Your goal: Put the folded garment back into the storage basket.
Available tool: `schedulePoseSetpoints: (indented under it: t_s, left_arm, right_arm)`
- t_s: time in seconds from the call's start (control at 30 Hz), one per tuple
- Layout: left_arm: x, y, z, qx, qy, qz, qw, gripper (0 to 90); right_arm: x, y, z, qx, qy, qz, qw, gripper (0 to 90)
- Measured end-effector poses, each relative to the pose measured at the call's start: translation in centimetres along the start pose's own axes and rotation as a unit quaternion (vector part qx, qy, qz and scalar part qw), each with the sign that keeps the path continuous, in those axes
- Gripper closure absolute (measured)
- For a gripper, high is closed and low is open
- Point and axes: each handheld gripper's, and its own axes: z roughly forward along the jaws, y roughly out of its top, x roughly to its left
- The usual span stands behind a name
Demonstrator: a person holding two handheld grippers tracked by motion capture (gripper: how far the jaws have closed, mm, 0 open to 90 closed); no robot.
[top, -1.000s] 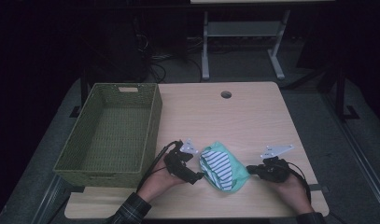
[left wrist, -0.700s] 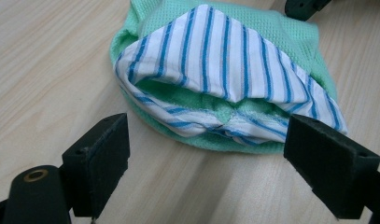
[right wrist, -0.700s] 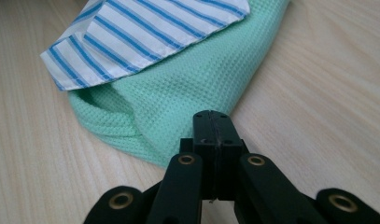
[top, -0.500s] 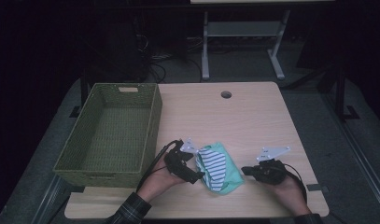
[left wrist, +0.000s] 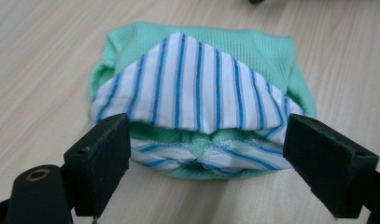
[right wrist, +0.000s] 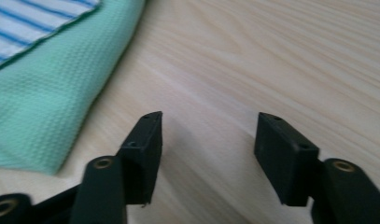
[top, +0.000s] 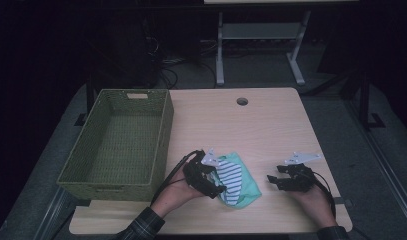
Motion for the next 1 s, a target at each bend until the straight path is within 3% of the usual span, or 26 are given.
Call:
schedulePoseSetpoints:
  t_s: [0.17,0.37,0.7,1.0]
  left_arm:
    - [-0.1,0.0,1.2,0.017,0.002,0.017,0.9997,14.4]
    - [-0.1,-0.4,2.4,0.038,0.000,0.022,0.9990,14.4]
    - [0.0,-0.9,3.7,0.064,-0.014,0.029,0.9974,14.8]
    - [0.3,-0.8,3.9,0.070,-0.033,0.029,0.9966,19.8]
  right_arm:
    - [-0.4,-0.3,0.2,-0.008,-0.030,-0.007,0.9995,26.8]
    - [-0.7,-0.6,0.4,-0.019,-0.035,-0.008,0.9992,19.7]
    - [-0.8,-0.8,0.5,-0.025,-0.038,-0.007,0.9989,16.1]
    - [-0.8,-0.7,0.6,-0.024,-0.040,-0.005,0.9989,15.4]
